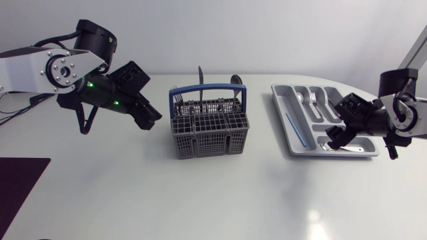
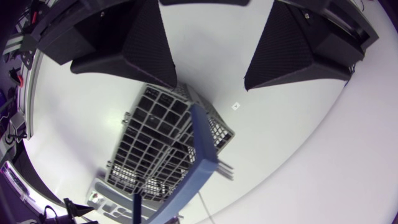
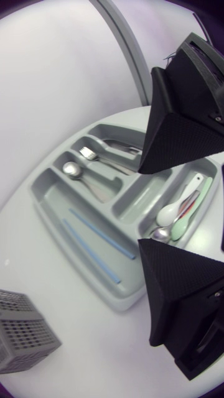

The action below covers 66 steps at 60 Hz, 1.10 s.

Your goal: Unload the cutlery basket into the drawer organizer.

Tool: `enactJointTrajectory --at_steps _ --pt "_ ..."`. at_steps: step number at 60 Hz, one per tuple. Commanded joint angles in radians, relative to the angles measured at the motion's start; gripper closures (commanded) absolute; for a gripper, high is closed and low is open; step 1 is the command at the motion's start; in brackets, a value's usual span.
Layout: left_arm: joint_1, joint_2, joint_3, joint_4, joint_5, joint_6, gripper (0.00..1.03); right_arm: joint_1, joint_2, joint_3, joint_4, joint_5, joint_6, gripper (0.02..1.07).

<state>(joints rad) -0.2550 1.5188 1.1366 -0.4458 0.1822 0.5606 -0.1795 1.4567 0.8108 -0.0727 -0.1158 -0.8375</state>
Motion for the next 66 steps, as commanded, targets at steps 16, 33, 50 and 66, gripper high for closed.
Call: enactJointTrajectory --at_steps 16,33,50,66 --pt "0.053 0.244 0.055 0.127 0.02 -0.01 0.14 0.319 0.146 0.197 0.013 -0.073 0.428 0.23" --pt "-0.001 0.285 0.058 0.136 0.023 -0.028 0.13 0.453 0.375 0.352 0.005 -0.13 0.581 0.23" --pt "-0.081 0.182 -0.066 0.133 0.045 -0.036 0.11 0.518 0.208 0.186 -0.018 -0.145 0.591 0.23" --pt "-0.128 0.047 -0.186 0.127 0.045 -0.039 0.11 0.565 0.056 0.037 -0.044 -0.142 0.591 0.23"
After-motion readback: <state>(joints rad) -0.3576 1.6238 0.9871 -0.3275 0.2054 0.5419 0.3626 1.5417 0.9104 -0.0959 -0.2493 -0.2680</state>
